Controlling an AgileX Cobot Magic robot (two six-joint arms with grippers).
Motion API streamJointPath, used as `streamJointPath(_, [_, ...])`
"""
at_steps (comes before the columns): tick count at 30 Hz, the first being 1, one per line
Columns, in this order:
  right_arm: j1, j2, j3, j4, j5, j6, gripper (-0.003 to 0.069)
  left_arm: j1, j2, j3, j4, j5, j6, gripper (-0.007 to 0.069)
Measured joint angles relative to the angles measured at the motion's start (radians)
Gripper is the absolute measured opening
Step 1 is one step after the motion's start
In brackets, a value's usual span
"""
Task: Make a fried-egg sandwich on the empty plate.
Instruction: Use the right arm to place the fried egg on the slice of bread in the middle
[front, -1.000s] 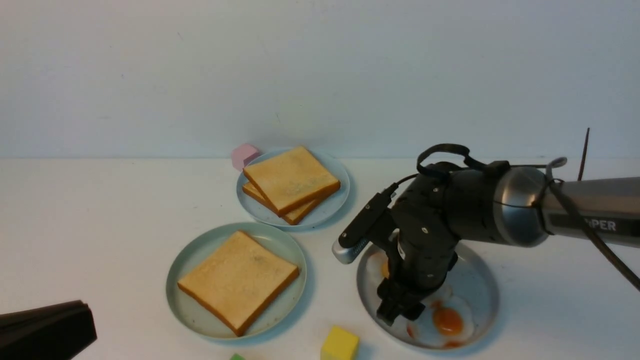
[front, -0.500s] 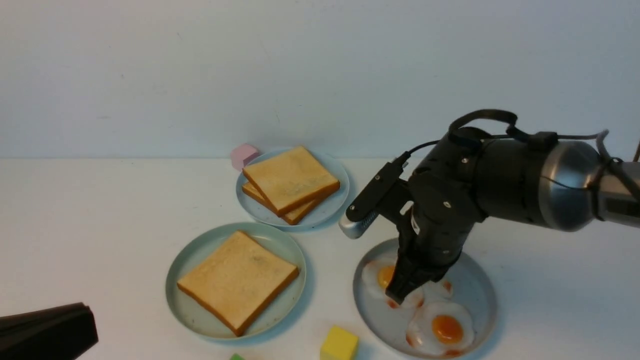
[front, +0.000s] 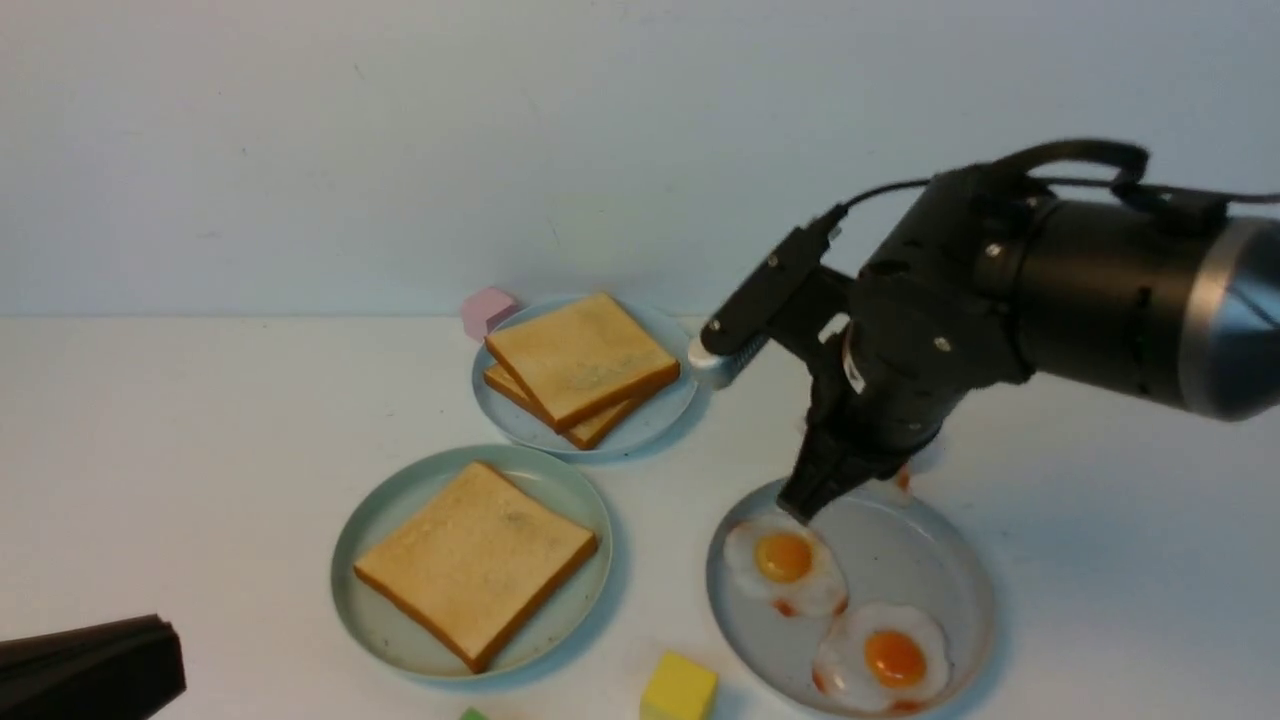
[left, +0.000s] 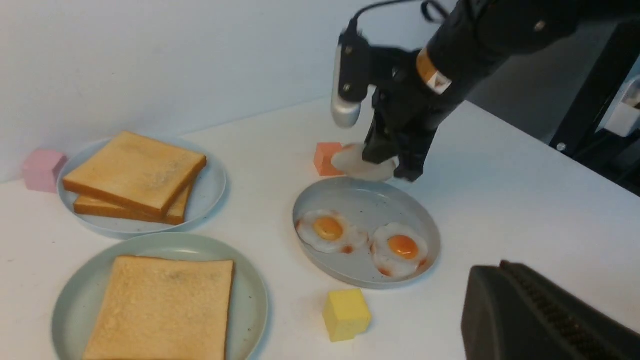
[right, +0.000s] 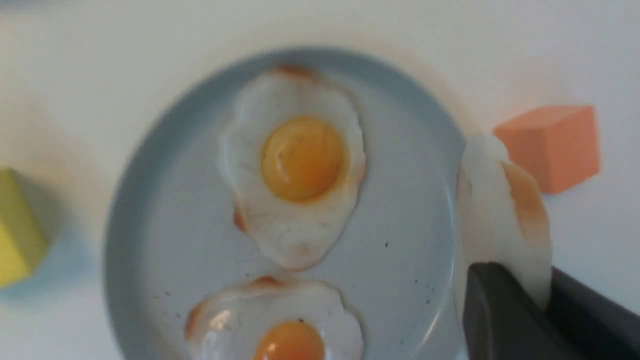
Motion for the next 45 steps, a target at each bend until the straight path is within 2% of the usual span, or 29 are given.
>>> streamJointPath(3, [0.079,-0.017,-0.073,0.075,0.001,-0.019,0.0065,0.0,0.0,0.0,0.075,0.013,-0.08,-0.0013])
streamJointPath(4, [0.129,-0.004,-0.121,0.115,-0.013,-0.034,0.0065,0.0,0.0,0.0,0.146,0.037,-0.157,-0.0013])
streamJointPath(5, [0.14,-0.001,-0.127,0.122,-0.015,-0.037,0.0065,0.0,0.0,0.0,0.155,0.037,-0.166,-0.0013])
streamJointPath(6, [0.182,0.035,-0.175,0.151,-0.037,-0.047,0.0065,0.0,0.0,0.0,0.236,0.069,-0.258,-0.0013])
streamJointPath(7, [0.203,0.057,-0.197,0.163,-0.044,-0.048,0.0065,0.0,0.0,0.0,0.27,0.083,-0.299,-0.0013])
streamJointPath(10, [0.241,0.149,-0.281,0.168,-0.053,-0.05,0.0065,0.0,0.0,0.0,0.377,0.125,-0.428,-0.0011])
streamJointPath(13, [0.258,0.236,-0.35,0.169,-0.053,-0.05,0.0065,0.0,0.0,0.0,0.437,0.148,-0.482,-0.0012])
streamJointPath(22, [0.261,0.411,-0.52,0.127,-0.042,-0.05,0.0065,0.0,0.0,0.0,0.455,0.149,-0.505,-0.0009])
streamJointPath(31, [0.261,0.477,-0.532,0.036,-0.053,-0.05,0.0065,0.0,0.0,0.0,0.454,0.148,-0.505,-0.001])
streamJointPath(41, [0.264,0.492,-0.534,0.021,-0.061,-0.018,0.0067,0.0,0.0,0.0,0.451,0.148,-0.505,-0.001])
streamJointPath(45, [0.264,0.495,-0.535,0.047,-0.062,-0.006,0.0127,0.0,0.0,0.0,0.446,0.148,-0.505,-0.001])
